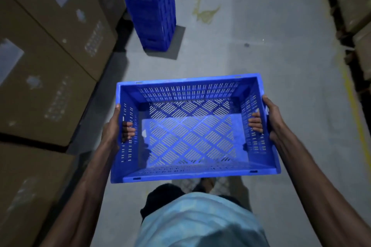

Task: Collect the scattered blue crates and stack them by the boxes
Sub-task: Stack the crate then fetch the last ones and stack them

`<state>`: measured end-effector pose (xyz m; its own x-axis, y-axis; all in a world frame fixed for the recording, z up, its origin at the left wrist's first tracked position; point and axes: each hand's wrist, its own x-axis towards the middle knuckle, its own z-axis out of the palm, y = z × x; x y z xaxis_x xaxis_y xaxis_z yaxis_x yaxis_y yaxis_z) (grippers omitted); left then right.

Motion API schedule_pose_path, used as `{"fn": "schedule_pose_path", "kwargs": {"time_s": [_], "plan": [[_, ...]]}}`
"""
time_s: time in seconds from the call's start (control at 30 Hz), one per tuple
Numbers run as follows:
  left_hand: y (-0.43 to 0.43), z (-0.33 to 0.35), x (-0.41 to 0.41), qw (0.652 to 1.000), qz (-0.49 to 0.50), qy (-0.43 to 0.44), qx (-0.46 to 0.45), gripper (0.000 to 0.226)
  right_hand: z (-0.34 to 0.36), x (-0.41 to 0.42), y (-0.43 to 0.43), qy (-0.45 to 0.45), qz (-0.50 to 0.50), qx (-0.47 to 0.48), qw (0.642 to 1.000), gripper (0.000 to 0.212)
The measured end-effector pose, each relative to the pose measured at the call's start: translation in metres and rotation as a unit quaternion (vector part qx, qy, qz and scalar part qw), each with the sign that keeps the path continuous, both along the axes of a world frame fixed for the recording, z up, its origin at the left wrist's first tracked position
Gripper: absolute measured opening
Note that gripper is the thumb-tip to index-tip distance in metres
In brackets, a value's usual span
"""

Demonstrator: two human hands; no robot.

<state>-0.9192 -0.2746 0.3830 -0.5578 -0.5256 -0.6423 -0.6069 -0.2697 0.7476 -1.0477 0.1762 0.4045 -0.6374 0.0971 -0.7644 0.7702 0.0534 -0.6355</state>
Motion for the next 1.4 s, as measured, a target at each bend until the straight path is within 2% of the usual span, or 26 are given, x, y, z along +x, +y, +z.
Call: {"fn": "schedule_pose_path", "kwargs": {"time_s": [0.23, 0.47, 0.83, 0.93, 1.17, 1.4], "plan": [[0.019, 0.023, -0.174, 1.0, 0.0, 0.023, -0.003, 0.084, 0.031, -0.18, 0.018, 0.023, 0.008, 0.012, 1.0, 0.07], [-0.005, 0.005, -0.37, 1.0, -0.012, 0.024, 0.011, 0.083, 0.025, -0.359, 0.002, 0.039, -0.005, 0.025, 0.999, 0.072], [-0.056, 0.04, -0.642, 0.998, -0.058, 0.027, 0.019, 0.095, 0.05, -0.593, -0.039, 0.026, -0.048, 0.042, 0.998, 0.072], [-0.059, 0.047, -0.701, 0.996, -0.072, 0.037, 0.022, 0.09, 0.056, -0.647, -0.04, 0.035, -0.057, 0.037, 0.997, 0.072], [-0.056, 0.047, -0.862, 0.996, -0.079, 0.043, 0.003, 0.061, 0.051, -0.808, -0.033, 0.037, -0.044, 0.031, 0.998, 0.073], [-0.032, 0.08, -1.028, 0.997, -0.053, 0.06, -0.009, 0.057, 0.063, -0.99, -0.017, 0.047, -0.026, 0.019, 0.998, 0.069]]}}
